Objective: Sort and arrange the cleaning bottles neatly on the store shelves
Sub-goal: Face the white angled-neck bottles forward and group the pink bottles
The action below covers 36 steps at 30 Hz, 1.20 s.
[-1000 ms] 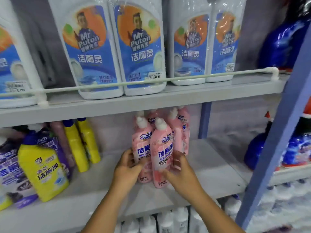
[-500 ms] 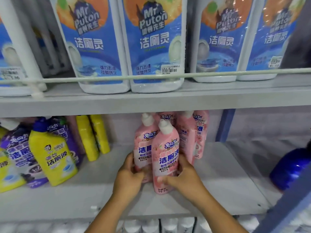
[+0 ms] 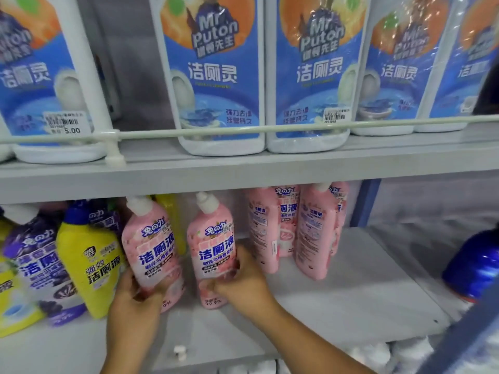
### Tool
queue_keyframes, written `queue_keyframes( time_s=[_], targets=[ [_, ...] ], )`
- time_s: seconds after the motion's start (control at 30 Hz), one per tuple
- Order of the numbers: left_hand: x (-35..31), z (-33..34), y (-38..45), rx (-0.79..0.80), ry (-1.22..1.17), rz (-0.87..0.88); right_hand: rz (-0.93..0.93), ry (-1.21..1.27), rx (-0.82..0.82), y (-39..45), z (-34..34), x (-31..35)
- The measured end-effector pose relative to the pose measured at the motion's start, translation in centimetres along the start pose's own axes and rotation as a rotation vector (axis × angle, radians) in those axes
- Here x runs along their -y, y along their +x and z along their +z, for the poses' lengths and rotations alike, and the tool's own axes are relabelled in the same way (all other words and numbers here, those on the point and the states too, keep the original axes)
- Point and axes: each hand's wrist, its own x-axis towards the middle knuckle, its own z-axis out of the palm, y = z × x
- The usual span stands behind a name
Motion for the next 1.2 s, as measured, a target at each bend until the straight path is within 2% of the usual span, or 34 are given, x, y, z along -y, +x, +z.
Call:
queue_keyframes(
  time_s=[0.27,0.37,0.43,0.5,0.53,0.57,0.63,0.77,0.87,0.93,1.0,1.13,1.2],
  targets=[
    [1.2,0.0,0.4,0.033,0.055,-0.008,-0.014,0.030,-0.008,0.5,1.5,0.1],
    [0.4,0.3,0.0,0.049,0.112,0.003,-0.023,0.037,0.055,0.6,1.1,0.2],
    [-0.4,0.6,-1.4,-0.049,0.124,0.019,-0.009,0.030,0.090,0.0,0.3,-0.4],
    [-1.5,1.6,-4.2,-0.280,0.210,0.133,0.003,0.023,0.064,-1.1,-1.4,-1.2],
    [-2.5,2.5,-6.1,-0.365,0.177,0.195,0.000,0.003,0.029,-1.8,-2.8,-1.6],
    [-3.7,3.8,-8.0,-0.369,0.102,0.243,-0.022,-0.033,-0.015,-2.5,-4.4,-1.8],
    [-5.4,7.0,-10.3,-0.230,-0.016,0.247,-0.090,-0.076,-0.100,-3.5,-8.6,-1.7],
    [-6.1,13.7,-11.2,0.100,0.020,0.125,-0.181,-0.029,-0.335,-2.8,-17.3,-2.0],
    [-6.3,19.1,-10.9,0.215,0.086,0.065,-0.189,0.016,-0.496,-0.3,-21.8,-2.9],
    [-6.7,22.5,-10.7,0.226,0.093,0.075,-0.119,0.038,-0.540,1.9,-23.9,-3.3],
    [-7.7,25.6,-10.5,0.269,0.052,0.056,-0.028,0.038,-0.488,3.7,-25.3,-3.4],
    [-8.7,29.3,-9.6,0.222,0.044,0.071,-0.097,0.039,-0.257,5.8,-25.3,-3.9],
    [-8.3,29.3,-9.2,0.212,0.074,0.053,-0.100,0.013,-0.208,6.4,-24.8,-4.1]
  ],
)
